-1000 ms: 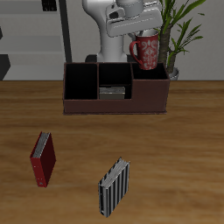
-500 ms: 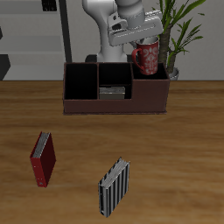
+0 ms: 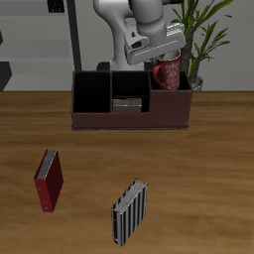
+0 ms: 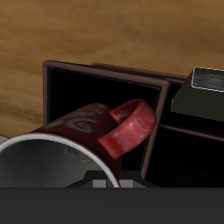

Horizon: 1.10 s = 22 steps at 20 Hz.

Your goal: Place the yellow book into the back desk caddy's front compartment and place the red mug into the back desk caddy's right compartment

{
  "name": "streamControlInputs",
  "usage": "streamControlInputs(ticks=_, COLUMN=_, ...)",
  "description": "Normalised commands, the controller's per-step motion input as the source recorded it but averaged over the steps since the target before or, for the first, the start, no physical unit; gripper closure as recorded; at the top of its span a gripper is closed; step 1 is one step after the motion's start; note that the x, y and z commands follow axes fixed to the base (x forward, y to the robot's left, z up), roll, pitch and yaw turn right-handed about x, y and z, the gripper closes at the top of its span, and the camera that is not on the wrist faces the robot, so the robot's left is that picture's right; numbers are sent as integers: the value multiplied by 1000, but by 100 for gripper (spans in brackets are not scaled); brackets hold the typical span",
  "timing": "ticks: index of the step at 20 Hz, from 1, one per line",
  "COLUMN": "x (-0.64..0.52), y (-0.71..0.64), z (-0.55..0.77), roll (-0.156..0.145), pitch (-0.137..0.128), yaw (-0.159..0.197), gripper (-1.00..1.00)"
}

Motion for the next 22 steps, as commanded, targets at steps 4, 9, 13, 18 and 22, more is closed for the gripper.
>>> streamControlInputs(ticks=4, x=93, y=7, z=-367, roll=3, pitch=64, yaw=73, gripper=100)
streamControlInputs(ticks=9, x=78, y=-18, z=-231, roll=1, pitch=44, yaw=52, gripper=100)
streamControlInputs(ticks=13, x=138, y=73, z=-360, roll=23, pitch=84, yaw=73, gripper=100)
streamControlInputs(ticks=18, x=62, y=-23, z=-71, roll=14, pitch=32, yaw=14, gripper=-100)
streamControlInputs(ticks=22, x=18, y=-30, z=68, roll=-4, pitch=12, yaw=-19, gripper=-100)
